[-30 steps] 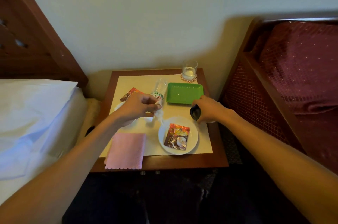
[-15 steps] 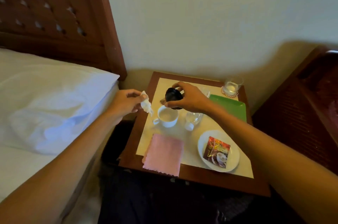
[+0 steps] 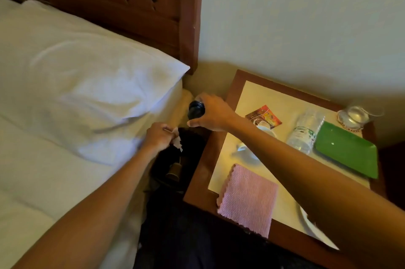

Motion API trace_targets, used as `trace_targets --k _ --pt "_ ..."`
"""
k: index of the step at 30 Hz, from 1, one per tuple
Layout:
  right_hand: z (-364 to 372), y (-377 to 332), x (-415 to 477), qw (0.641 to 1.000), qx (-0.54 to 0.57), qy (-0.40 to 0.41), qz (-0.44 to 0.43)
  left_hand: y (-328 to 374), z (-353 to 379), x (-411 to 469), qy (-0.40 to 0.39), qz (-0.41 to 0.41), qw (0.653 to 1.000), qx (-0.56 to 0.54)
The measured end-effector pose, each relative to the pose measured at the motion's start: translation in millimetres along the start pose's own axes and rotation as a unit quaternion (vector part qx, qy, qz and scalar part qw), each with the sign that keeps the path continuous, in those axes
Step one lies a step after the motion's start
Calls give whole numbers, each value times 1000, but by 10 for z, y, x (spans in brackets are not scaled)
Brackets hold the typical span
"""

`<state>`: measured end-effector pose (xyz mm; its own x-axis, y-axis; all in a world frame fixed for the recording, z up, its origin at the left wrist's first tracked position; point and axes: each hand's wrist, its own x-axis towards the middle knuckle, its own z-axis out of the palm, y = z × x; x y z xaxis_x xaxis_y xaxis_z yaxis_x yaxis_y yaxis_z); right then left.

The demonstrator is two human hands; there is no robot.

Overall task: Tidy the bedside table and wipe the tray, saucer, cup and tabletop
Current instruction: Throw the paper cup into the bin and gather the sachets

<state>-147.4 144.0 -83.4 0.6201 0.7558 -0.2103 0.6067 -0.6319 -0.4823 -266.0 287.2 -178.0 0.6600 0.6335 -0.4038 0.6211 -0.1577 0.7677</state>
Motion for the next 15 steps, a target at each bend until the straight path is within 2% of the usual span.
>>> trace_targets --k 4,10,12,15 --pt "318 -63 235 996 -55 -67 16 -185 -25 111 -80 -17 992 100" --pt "764 -81 484 978 -119 -168 41 -271 -249 160 -130 10 976 176" --pt "898 -78 547 969 -122 -209 56 -303 -314 143 -158 22 962 220" --pt "1025 -102 577 965 -101 -232 65 -341 -420 105 -156 28 958 240"
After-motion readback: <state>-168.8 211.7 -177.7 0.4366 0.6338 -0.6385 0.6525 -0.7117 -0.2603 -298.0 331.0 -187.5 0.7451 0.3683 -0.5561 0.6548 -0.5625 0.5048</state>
